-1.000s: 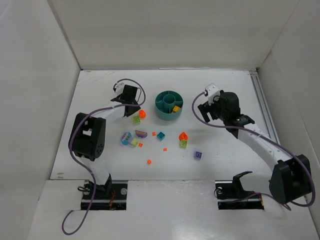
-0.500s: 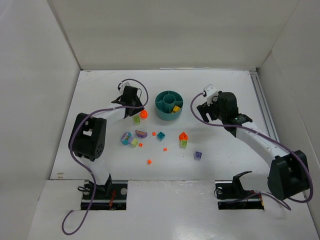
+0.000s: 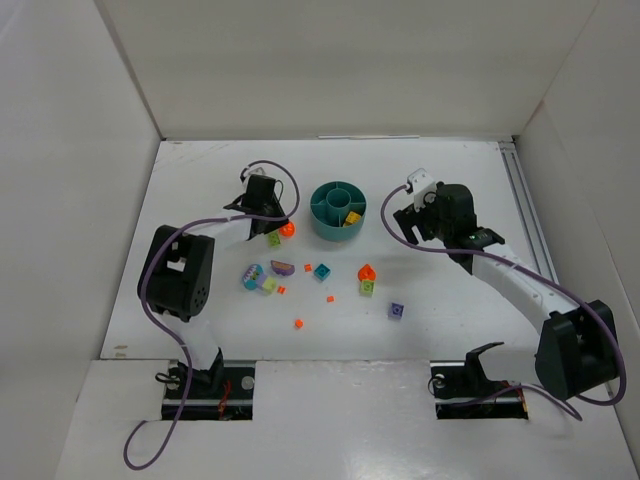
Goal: Sort the legos into containers by color
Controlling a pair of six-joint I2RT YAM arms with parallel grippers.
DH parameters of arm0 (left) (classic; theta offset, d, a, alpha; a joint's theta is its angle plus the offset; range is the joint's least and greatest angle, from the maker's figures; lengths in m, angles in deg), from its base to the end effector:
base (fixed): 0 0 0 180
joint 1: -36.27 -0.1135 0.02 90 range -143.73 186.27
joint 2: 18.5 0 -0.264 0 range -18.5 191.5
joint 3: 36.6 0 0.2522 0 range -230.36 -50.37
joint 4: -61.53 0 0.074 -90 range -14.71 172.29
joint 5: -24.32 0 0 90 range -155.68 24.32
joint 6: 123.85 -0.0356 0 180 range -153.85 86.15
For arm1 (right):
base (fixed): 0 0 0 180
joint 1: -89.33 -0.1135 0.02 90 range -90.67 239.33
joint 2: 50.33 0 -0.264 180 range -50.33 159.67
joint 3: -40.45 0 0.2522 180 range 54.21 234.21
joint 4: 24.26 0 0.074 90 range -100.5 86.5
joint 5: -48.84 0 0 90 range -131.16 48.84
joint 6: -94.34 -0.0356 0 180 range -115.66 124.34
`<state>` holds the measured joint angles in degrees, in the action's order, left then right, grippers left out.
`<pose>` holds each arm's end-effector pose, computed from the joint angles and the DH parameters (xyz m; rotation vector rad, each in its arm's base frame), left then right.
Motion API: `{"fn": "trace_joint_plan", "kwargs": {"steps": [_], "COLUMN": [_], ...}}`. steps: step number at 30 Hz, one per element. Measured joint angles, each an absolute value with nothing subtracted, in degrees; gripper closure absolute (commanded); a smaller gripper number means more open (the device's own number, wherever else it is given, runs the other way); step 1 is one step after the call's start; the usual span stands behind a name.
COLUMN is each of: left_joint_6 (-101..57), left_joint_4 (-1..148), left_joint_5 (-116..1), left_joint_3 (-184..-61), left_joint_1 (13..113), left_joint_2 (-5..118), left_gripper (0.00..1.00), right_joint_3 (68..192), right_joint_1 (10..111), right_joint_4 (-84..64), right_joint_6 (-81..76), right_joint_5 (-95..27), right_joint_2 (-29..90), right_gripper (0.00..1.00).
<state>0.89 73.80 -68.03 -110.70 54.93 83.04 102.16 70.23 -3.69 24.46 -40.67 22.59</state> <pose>0.3614 -0.1205 0.1859 -0.3440 2.2768 -0.4434 0.2673 0.0929 0.2591 -0.7181 2.0005 -0.0014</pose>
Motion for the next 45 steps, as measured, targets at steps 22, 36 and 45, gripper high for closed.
{"fn": "trace_joint_plan", "kwargs": {"steps": [22,36,45], "left_joint_6": [-0.84,-7.2,-5.75], "left_joint_4": [74.1,72.83,83.17], "left_joint_5": [-69.47,-75.11,-85.84], "left_joint_3": [-110.7,-111.25,-123.2], "left_joint_1": [57.27,68.48,71.78], "left_joint_2": [83.43,69.88,77.18], "left_gripper": [1.0,1.0,1.0], "right_joint_3": [102.0,100.06,99.25], "right_joint_1": [70.23,70.23,70.23], "right_joint_4": [-3.67,-4.57,-4.52], "right_joint_6": [24.46,24.46,24.5], "right_joint_5": [-40.54,-40.63,-40.73], "right_joint_2": [21.26,16.62,16.12], "right_gripper": [0.08,0.08,0.08]}}
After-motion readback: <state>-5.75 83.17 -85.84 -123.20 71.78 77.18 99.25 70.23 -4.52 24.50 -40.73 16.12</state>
